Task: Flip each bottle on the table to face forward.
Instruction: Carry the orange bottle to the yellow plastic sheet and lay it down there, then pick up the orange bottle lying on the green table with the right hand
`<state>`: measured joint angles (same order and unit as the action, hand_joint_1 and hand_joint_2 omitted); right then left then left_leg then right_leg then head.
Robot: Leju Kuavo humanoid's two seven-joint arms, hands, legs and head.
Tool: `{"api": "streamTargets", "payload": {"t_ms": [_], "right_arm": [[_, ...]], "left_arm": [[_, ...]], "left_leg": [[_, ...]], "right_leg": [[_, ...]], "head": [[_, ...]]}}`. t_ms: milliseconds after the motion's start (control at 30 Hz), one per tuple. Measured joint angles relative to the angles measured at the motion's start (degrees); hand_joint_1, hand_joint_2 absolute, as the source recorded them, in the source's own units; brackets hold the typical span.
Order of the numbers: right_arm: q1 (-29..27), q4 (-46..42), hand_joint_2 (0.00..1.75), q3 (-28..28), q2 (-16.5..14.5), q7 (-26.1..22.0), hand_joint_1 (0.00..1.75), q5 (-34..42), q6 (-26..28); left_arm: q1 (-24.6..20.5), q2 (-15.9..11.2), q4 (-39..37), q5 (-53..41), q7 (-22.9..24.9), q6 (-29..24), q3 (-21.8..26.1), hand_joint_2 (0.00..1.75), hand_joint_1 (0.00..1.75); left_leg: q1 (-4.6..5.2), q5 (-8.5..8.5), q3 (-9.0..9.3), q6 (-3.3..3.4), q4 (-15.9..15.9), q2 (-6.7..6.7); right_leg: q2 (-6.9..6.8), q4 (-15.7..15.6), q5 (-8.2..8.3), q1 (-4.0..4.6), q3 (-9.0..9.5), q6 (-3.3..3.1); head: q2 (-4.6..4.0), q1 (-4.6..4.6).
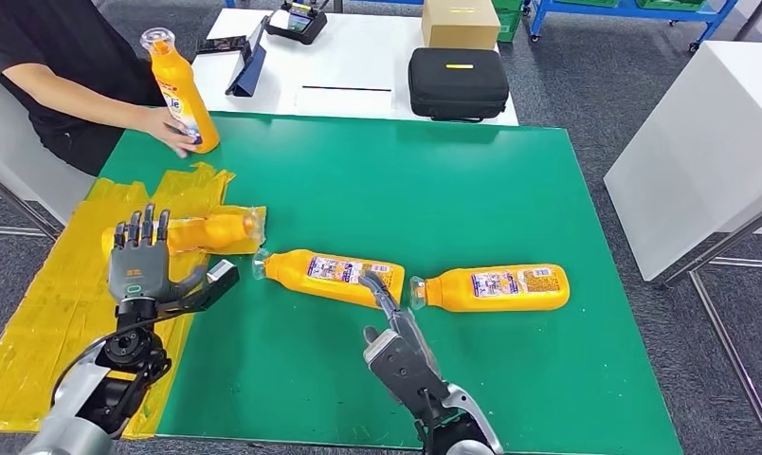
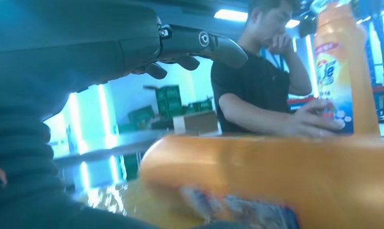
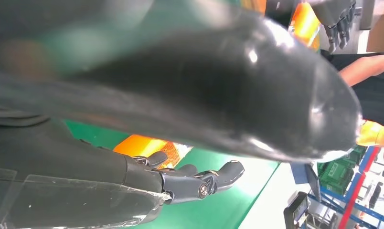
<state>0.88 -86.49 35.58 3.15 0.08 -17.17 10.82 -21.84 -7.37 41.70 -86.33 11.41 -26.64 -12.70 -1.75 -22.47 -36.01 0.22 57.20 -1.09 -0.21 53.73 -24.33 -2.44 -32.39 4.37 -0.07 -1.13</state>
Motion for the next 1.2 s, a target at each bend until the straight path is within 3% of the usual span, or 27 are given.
{"api": "streamTargets", "payload": {"t_ms": [200, 333, 467, 633, 767, 867, 1000, 1200], "right_arm": [[-1.5, -0.9, 0.00, -0.6, 0.2, 0.9, 0.00, -2.1, 0.2], [-2.1, -1.7, 1.75, -0.9, 0.6, 2.3, 0.00, -5.4, 0.9], [-2.2, -3.1, 1.75, -2.3, 1.1, 5.2, 0.00, -11.1, 1.4], [-1.9, -4.2, 1.75, -3.8, 1.6, 6.7, 0.00, -13.9, 1.0], [0.4, -3.5, 1.75, -5.2, 2.3, 8.7, 0.00, -17.6, -2.0], [3.4, -1.7, 1.75, -6.5, 2.5, 9.9, 0.00, -21.8, -3.7], [7.5, 1.1, 1.75, -7.3, 2.8, 11.8, 0.00, -27.0, -4.8], [12.4, 5.6, 1.75, -7.2, 2.4, 14.1, 0.00, -31.7, -7.7]], "left_arm": [[4.9, 1.4, 5.4, 3.5, -3.4, -0.4, 2.1, 0.00, 0.00], [7.4, 2.2, 9.1, 10.5, -6.4, -0.3, 2.3, 0.00, 0.00], [10.3, 4.1, 15.7, 31.8, -12.1, 2.4, 3.4, 0.00, 0.00], [12.8, 5.9, 22.3, 44.4, -15.6, 4.5, 4.4, 0.00, 0.00], [17.1, 7.7, 29.9, 73.5, -21.5, 5.6, 4.7, 0.00, 0.00], [21.9, 8.1, 36.3, 89.3, -23.4, 4.2, 2.2, 0.00, 0.00], [26.3, 7.9, 41.4, 97.9, -24.6, 3.2, -2.1, 0.00, 0.00], [26.9, 7.5, 44.0, 102.3, -25.8, 4.6, -5.4, 0.00, 0.00]], "left_leg": [[0.01, -0.01, -0.02, -0.01, 0.0, 0.01], [0.01, -0.02, -0.02, -0.01, 0.0, 0.01], [0.01, 0.00, -0.02, 0.00, 0.0, 0.01], [0.01, 0.00, -0.02, 0.00, 0.0, 0.01], [0.01, 0.00, -0.03, 0.00, 0.0, -0.02], [0.02, -0.01, -0.04, 0.00, 0.0, -0.02], [0.02, 0.00, -0.05, 0.01, 0.0, 0.01], [0.01, 0.08, -0.05, 0.00, 0.0, 0.02]], "right_leg": [[-0.01, 0.0, -0.01, -0.01, -0.02, 0.00], [0.00, 0.0, -0.01, 0.00, -0.03, -0.01], [-0.01, 0.0, 0.00, 0.00, -0.02, -0.02], [-0.01, 0.0, 0.03, 0.00, 0.03, -0.04], [0.01, 0.0, 0.05, 0.00, 0.02, -0.08], [-0.01, 0.0, 0.05, -0.01, 0.00, -0.08], [-0.03, 0.0, 0.04, 0.00, 0.00, -0.08], [-0.04, 0.0, 0.09, 0.02, 0.00, -0.08]], "head": [[0.00, 0.01], [0.00, 0.00], [0.00, 0.01], [0.00, -0.01], [0.00, 0.00], [0.00, 0.00], [0.00, 0.01], [0.00, 0.00]]}}
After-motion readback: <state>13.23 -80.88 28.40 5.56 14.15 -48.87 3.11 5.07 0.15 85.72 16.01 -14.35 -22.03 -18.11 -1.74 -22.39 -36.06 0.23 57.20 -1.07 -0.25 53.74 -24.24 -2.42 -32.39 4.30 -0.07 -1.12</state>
